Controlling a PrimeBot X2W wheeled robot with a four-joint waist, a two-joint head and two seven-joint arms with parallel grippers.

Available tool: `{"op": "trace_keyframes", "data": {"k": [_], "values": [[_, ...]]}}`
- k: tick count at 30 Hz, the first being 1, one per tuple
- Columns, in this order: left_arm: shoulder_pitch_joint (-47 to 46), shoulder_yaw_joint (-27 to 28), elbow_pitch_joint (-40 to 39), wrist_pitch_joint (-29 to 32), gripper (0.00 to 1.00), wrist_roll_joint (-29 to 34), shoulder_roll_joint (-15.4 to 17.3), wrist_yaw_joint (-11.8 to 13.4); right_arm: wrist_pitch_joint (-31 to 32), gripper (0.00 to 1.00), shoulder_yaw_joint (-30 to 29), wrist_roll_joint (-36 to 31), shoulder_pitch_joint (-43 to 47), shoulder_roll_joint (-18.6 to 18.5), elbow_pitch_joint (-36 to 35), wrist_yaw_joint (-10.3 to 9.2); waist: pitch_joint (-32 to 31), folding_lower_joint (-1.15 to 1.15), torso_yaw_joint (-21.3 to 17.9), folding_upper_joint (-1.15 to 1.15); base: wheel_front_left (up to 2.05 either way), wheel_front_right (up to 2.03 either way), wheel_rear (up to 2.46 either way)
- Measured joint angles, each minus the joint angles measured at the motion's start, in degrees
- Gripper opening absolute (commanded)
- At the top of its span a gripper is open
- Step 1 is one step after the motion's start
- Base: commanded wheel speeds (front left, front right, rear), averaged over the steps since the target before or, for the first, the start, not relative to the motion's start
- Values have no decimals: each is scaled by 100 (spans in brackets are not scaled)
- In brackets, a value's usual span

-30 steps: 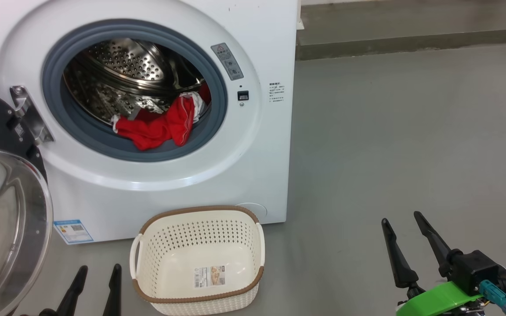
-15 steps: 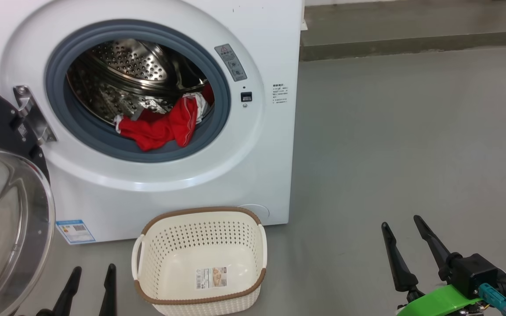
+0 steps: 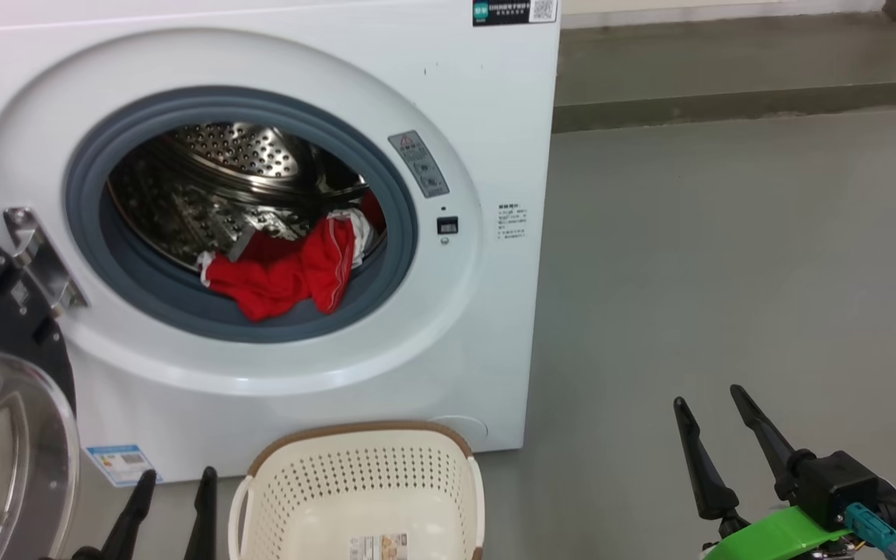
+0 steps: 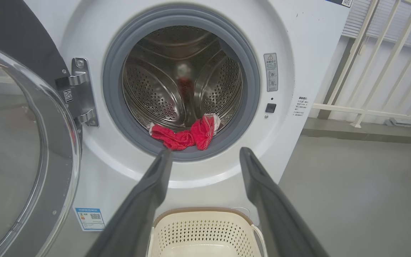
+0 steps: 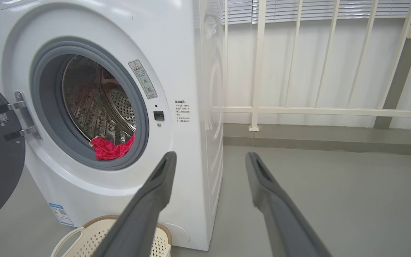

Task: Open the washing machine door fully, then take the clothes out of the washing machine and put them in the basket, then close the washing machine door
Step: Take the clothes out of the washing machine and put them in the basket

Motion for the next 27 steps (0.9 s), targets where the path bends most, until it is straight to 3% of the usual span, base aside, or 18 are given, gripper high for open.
{"op": "trace_keyframes", "data": {"k": [9, 27], "values": [[5, -18, -42, 48, 100, -34, 2, 65, 0, 100, 51, 0, 0, 1, 24, 0, -14, 0, -16, 0, 86, -86, 0], [107, -16, -130, 57, 100, -33, 32, 199, 0, 100, 90, 0, 0, 1, 49, 0, -25, 0, 31, 0, 1, -1, 0]]}}
